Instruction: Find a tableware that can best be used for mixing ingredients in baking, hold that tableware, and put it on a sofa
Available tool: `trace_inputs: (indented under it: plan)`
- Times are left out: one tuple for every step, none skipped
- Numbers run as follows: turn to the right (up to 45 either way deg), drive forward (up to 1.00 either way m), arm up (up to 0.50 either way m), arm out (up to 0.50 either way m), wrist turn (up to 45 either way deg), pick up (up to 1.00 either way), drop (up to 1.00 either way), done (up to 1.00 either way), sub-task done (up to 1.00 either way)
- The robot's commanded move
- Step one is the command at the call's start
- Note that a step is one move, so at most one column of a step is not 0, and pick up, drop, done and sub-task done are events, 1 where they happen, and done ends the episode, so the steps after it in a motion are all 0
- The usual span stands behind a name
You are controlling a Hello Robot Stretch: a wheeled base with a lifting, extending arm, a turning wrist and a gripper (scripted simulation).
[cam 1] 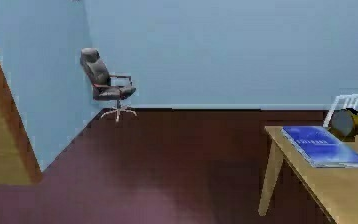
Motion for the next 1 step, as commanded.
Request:
trace_inputs:
  plan:
    - [0.0,1.0,0.0,0.0,0.0,0.0,0.0,0.0,0.0]
